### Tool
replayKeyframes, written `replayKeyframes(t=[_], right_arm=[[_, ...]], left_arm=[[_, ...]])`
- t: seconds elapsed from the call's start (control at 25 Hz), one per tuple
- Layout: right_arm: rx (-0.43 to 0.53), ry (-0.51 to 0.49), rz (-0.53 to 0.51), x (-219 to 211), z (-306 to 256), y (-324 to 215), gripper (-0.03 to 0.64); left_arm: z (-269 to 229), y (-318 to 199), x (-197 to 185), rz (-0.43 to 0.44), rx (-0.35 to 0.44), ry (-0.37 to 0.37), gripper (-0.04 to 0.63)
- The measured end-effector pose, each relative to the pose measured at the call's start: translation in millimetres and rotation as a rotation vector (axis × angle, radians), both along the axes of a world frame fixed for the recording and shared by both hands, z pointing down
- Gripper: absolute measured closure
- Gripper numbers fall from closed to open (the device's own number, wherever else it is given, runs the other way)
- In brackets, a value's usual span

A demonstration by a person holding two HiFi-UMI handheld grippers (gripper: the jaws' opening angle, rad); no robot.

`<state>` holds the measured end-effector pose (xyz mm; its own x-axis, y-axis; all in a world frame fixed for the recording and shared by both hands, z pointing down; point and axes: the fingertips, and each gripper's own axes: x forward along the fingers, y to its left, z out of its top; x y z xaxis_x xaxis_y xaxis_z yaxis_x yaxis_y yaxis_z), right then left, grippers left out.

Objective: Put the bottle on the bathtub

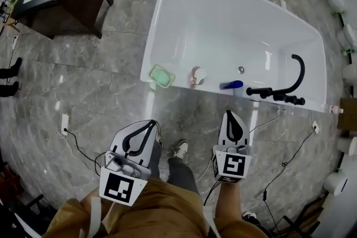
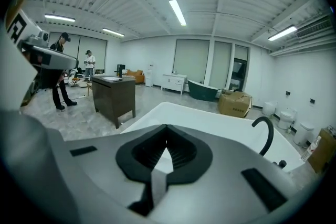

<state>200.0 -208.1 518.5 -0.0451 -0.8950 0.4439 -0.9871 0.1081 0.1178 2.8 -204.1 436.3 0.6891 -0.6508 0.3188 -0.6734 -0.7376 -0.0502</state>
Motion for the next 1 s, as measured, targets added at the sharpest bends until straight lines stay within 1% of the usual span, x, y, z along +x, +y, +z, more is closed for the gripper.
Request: replayKeyframes(t=[0.08, 0.32, 0.48, 0.64, 0.84, 1.0], right_arm=[[0.024, -0.001, 0.013, 8.8, -16.8, -1.1, 0.612], [0.078, -0.009, 0.063, 30.8, -74.4, 7.9, 0.612], [0.123, -0.023, 0.041, 27.5, -115.7, 16.9, 0.614], [0.180, -0.016, 0.025, 24.1, -156.4, 24.4, 0.614], [0.253, -0.008, 0.024, 22.5, -205.3, 37.8, 0.614], [0.305, -0.017, 0.006, 13.7, -236.8, 49.6, 0.614]], left_arm=[[-12.8, -5.0, 1.1, -0.014, 0.036, 0.000, 0.589], [-55.9, -4.3, 0.5, -0.032, 0.099, 0.013, 0.589], [-74.4, -0.8, 0.8, -0.064, 0.103, 0.064, 0.589], [-93.7, 1.7, 6.0, -0.068, 0.125, 0.110, 0.589], [-115.2, 3.9, 6.0, -0.074, 0.151, 0.148, 0.589], [-129.2, 3.2, 4.5, -0.074, 0.192, 0.157, 0.589]])
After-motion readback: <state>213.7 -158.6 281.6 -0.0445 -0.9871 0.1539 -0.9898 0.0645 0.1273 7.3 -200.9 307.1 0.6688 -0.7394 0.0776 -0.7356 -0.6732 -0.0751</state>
